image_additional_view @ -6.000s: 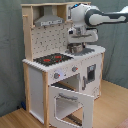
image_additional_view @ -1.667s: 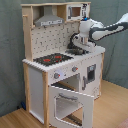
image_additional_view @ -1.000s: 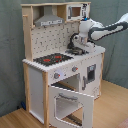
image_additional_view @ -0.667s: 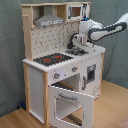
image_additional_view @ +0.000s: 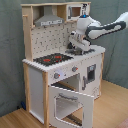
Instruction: Play with the kitchen
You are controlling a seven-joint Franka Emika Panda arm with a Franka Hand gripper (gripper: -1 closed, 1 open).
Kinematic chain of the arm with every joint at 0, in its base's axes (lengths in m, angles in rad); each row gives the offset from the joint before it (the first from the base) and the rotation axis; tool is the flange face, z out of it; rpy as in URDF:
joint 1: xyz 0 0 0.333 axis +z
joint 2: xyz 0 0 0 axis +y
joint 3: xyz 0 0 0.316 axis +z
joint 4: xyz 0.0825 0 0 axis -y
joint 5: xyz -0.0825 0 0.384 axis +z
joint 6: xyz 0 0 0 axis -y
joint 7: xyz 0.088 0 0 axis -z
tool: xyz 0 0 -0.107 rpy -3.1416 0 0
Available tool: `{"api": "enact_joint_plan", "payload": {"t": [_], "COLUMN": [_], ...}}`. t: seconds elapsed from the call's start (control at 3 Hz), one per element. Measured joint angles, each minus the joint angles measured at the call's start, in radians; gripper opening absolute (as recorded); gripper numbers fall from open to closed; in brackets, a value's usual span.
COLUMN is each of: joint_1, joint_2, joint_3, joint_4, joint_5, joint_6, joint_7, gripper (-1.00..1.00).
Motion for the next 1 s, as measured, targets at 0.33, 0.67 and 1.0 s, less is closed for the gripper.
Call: {"api": "enact_joint_plan", "payload": {"t": [0.33,0.67,1.0], "joint_1": [0.0,0.0,0.0], "joint_2": [0.031,0.07,0.1], "joint_3": [0.035,0.054,0.114], "joint_4": [0.048,0.082,0.102], "joint_5": [0.0,-0.007,-0.017], "joint_6": [-0.091,-0.174,-0.247], "joint_7": [0.008,0.008,0.038], "gripper": [1.0,1.0,1.0]}}
